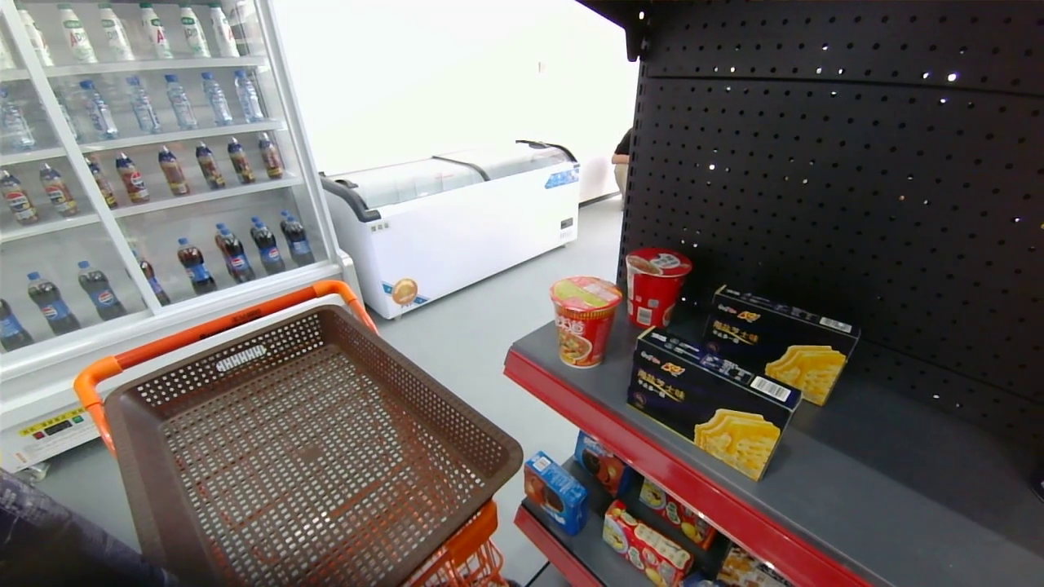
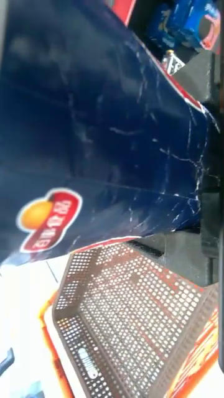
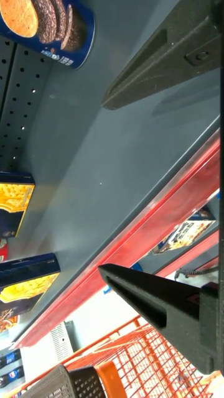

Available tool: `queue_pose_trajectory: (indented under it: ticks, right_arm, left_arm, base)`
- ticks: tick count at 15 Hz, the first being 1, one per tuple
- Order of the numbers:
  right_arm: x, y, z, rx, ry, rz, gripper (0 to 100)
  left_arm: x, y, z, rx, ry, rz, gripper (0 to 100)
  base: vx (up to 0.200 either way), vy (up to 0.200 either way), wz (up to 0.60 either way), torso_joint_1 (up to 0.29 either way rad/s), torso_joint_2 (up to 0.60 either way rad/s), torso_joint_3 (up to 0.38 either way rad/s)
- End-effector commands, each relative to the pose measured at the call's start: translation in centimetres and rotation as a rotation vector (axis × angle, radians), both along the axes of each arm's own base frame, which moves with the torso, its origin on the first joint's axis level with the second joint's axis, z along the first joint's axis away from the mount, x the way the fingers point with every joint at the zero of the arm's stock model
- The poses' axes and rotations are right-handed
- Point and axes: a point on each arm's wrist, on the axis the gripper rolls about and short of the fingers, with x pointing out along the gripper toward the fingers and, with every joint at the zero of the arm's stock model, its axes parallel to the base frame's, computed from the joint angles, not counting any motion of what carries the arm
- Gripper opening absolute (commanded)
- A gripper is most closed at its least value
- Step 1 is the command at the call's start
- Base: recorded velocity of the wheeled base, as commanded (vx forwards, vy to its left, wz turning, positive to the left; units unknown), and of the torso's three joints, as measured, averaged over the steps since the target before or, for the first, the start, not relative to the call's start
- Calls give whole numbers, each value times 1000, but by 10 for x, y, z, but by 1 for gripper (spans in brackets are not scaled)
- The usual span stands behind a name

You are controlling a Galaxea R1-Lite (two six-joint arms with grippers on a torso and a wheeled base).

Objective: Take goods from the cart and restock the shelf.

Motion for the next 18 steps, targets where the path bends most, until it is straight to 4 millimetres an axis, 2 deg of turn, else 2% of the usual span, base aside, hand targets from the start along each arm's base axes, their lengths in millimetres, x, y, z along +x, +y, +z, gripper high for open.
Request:
queue_pose_trajectory:
  ticks: [1, 13, 18]
  right_arm:
    - [0, 0, 0, 0, 0, 0, 100]
    - [0, 0, 0, 0, 0, 0, 100]
    - [0, 0, 0, 0, 0, 0, 100]
  left_arm:
    - [0, 0, 0, 0, 2, 8, 0]
    - [1, 0, -1, -2, 12, 9, 0]
    - [0, 0, -1, -3, 14, 8, 0]
  base:
    - [0, 0, -600, 2, -2, 2]
    - [0, 0, -600, 4, 2, 2]
    - [0, 0, 0, 0, 0, 0]
